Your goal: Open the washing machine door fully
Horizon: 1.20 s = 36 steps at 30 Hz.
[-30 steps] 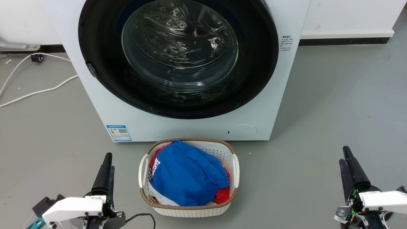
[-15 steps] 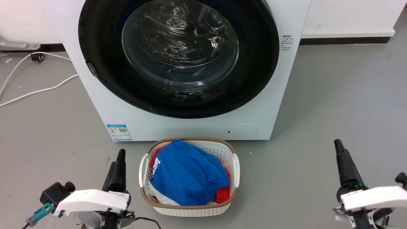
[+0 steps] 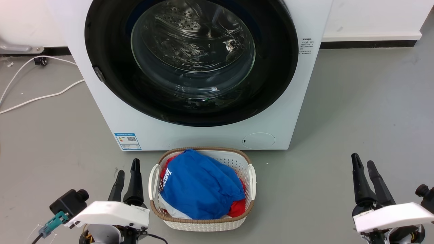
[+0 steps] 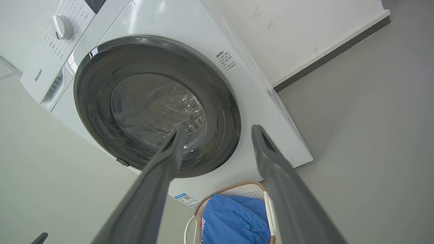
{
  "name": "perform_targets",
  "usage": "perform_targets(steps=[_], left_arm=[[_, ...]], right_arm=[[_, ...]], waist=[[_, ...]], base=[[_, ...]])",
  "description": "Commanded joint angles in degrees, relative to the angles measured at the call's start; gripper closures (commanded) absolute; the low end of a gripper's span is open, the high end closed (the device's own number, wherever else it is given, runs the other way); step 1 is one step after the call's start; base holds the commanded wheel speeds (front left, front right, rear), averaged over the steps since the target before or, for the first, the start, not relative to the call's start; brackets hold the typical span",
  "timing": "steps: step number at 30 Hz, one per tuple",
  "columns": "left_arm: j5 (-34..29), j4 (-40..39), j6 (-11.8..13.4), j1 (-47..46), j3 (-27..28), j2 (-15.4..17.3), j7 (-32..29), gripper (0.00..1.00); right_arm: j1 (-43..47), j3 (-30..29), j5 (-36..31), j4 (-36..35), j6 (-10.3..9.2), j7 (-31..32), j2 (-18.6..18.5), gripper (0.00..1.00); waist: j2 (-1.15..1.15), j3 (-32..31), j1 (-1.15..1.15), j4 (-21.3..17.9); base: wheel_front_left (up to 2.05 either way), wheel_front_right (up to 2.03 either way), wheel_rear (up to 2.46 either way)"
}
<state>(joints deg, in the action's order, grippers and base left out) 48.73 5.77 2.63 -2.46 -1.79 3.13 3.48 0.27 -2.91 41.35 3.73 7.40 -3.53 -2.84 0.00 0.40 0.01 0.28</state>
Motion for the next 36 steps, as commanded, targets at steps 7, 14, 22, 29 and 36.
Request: perform_targets(steps=[7, 14, 22, 29, 36], left_arm=[[-6.3, -1.6, 1.3, 0.4, -1.6, 0.7, 1.7, 0.0], [-11.4, -2.1, 2.3, 0.9, -2.8, 0.8, 3.0, 0.0], [-16.8, -3.2, 3.2, 1.3, -3.8, 0.8, 4.3, 0.0], [-21.5, -3.8, 4.0, 1.6, -4.8, 1.1, 5.4, 0.0], [-26.7, -4.5, 4.6, 2.1, -6.1, 1.2, 6.6, 0.0]], right_arm=[[0.7, 0.3, -6.3, -1.8, 0.11, -1.7, -0.1, 0.0], [1.6, 0.4, -11.1, -2.7, 0.11, -2.9, -0.1, 0.0], [2.2, 0.6, -16.4, -4.4, 0.12, -4.3, -0.1, 0.0], [2.8, 0.7, -20.6, -5.6, 0.12, -5.3, -0.1, 0.0], [3.7, 0.6, -24.1, -7.0, 0.13, -6.6, -0.1, 0.0]], waist=[[0.0, 0.0, 0.0, 0.0], [0.0, -0.1, 0.0, 0.1], [0.0, -0.1, 0.0, 0.2], [0.0, -0.2, 0.0, 0.2], [0.0, -0.2, 0.0, 0.2]], base=[[0.0, 0.0, 0.0], [0.0, 0.0, 0.0], [0.0, 0.0, 0.0], [0.0, 0.0, 0.0], [0.0, 0.0, 0.0]])
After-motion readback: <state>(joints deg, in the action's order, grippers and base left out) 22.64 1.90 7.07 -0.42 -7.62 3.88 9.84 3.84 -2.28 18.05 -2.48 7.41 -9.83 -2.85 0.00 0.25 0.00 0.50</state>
